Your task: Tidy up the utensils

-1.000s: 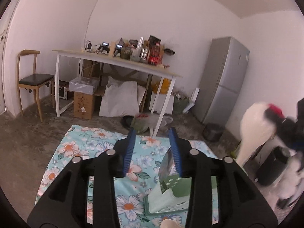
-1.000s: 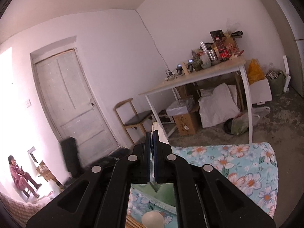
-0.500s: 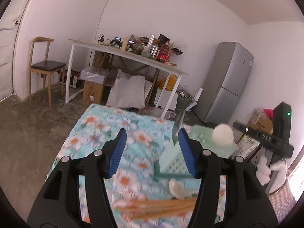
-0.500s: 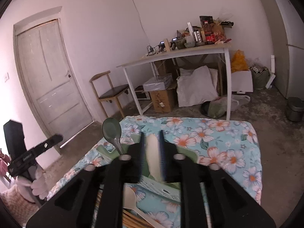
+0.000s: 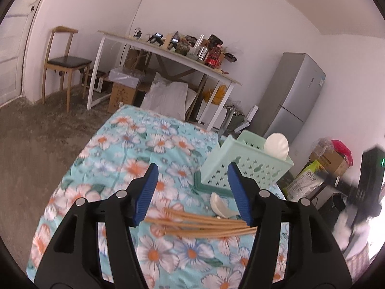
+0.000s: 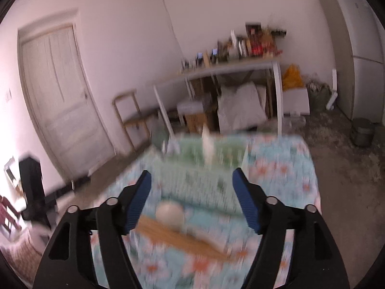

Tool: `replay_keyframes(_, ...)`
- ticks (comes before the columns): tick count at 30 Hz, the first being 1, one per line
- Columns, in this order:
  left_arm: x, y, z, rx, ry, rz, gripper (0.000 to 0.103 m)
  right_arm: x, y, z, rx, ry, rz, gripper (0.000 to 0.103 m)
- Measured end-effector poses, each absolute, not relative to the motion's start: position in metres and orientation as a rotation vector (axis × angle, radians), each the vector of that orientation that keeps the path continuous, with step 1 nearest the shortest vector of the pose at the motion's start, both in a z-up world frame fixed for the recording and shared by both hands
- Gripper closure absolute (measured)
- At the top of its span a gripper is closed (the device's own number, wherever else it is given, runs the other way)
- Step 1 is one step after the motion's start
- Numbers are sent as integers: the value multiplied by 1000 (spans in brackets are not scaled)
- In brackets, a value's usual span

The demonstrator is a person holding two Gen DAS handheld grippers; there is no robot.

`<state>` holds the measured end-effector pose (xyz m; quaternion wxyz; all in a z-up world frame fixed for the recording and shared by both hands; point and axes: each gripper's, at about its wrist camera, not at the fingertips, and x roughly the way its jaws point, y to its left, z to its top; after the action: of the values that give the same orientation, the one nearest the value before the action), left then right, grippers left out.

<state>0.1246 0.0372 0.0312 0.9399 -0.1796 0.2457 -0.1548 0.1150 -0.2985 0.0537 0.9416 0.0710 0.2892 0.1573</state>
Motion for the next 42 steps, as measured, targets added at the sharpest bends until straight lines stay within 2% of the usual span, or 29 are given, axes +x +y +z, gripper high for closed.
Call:
replay_keyframes(6, 114, 39, 22, -378, 538, -313, 46, 93, -249, -27, -38, 930, 253, 30)
replay_keyframes(10, 111, 41, 16, -390, 571, -298, 46, 84, -234, -64, -107, 1052, 226, 29)
replay_keyframes(14, 110, 41, 8, -406, 606, -286, 46, 82, -236, -70, -127, 1054, 169, 8)
replay_keyframes(15, 111, 40, 6, -411, 614, -286, 46, 81, -240, -72, -119, 1065, 163, 6)
replay_keyframes(23, 127, 16, 2, -395, 672, -343, 46, 75, -251, -77, -54, 1049, 191, 6)
replay_keyframes(27, 159, -12, -5, -385, 767, -436, 49, 71, -251, -78, -45, 1030, 179, 6)
replay_keyframes(28, 167, -17, -8, -384, 794, -441, 53, 71, -252, -77, -45, 1029, 180, 6)
replay_keyframes(34, 223, -46, -40, -432, 987, -469, 62, 70, -254, -77, -37, 1014, 202, 6)
replay_keyframes(42, 255, -52, -65, -491, 1072, -448, 77, 68, -256, -77, -34, 1000, 211, 6)
